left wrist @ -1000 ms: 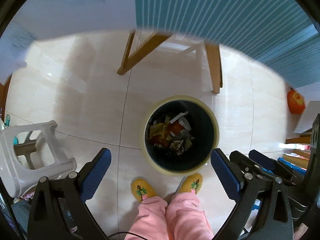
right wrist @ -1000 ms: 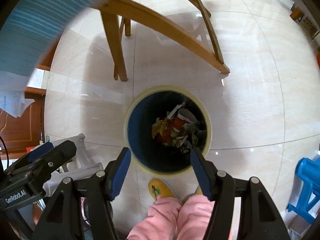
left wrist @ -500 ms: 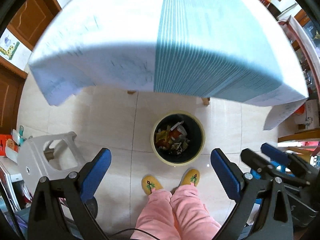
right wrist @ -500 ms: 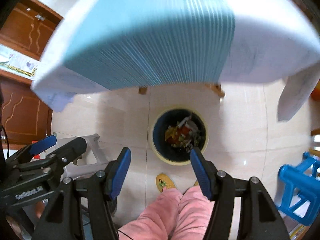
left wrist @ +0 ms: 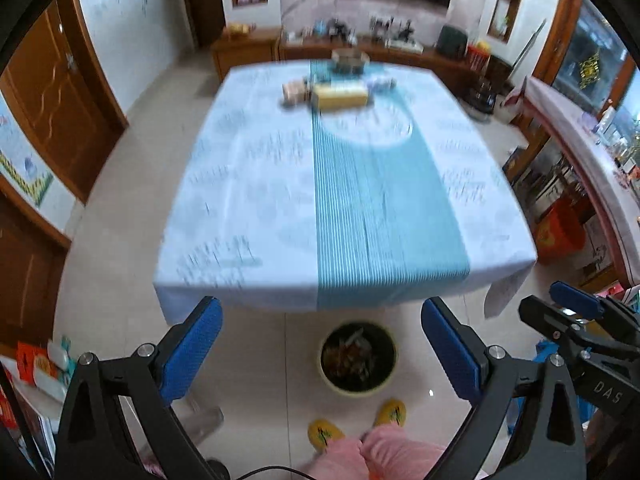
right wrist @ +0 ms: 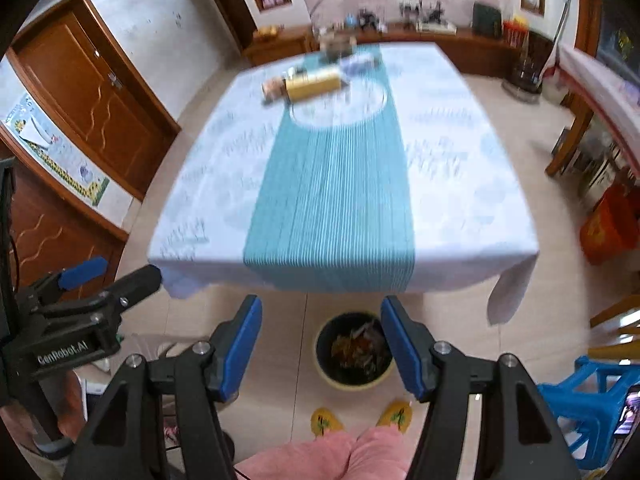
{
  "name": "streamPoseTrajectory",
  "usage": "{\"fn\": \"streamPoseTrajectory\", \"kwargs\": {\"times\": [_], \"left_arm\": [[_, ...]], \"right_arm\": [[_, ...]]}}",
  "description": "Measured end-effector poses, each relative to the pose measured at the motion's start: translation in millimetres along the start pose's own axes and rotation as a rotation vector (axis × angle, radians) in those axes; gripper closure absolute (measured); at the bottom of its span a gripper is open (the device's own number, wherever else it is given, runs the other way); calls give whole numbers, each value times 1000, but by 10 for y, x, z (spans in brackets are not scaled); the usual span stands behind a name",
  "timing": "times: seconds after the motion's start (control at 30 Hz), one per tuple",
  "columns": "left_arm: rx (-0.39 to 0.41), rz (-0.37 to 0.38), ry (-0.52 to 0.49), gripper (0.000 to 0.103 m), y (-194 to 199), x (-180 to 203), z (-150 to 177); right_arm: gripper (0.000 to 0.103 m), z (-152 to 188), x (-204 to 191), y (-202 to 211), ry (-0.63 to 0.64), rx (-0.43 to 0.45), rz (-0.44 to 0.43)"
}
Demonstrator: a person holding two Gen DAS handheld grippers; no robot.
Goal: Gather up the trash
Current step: 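Move both open tools back toward the boxes on the table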
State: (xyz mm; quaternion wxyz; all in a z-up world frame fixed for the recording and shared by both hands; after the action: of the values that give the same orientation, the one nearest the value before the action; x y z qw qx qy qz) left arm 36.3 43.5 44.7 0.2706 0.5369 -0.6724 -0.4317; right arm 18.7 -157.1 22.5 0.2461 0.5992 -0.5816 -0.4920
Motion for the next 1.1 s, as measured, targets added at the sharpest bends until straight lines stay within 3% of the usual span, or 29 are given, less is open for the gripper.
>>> {"fn": "streamPoseTrajectory", "kwargs": {"times": [0.23,0.6,0.73,0.83,0.97,1.1], "left_arm": [[108,-42,-16,4,358,-192,-244],[74,62,88,6,99,-391,-566],[43,63,132,6,-148,-409,-772],[26,48,172,6,-373,-416,-984],[12,-21,231,6,-754,-447,-1459],[-52,-53,362,6,-1237,-469,-1944]], "right_arm": [[41,-232,-203,453,44,144,2],[41,-657,-414,535,140,236,-11],[41,-1048,-407,398,169,266,-28],[41,-1423,-393,148,212,224,-67],[41,-2031,-374,-222,318,196,-93],[41,-2749,-352,-699,423,130,-140]]}}
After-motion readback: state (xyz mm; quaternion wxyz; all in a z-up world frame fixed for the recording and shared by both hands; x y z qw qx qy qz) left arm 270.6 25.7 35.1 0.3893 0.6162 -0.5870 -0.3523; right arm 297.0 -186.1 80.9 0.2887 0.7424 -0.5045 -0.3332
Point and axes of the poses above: each gripper's, at about its wrist camera, not at the fingertips, and y roughly against the way its jaws point, x to its right, z to its underside, the point moved 5 cm from there along -y, roughly the way its jaws point, and after that the axes turned 15 degrees about -y, right-handed, at the moved point
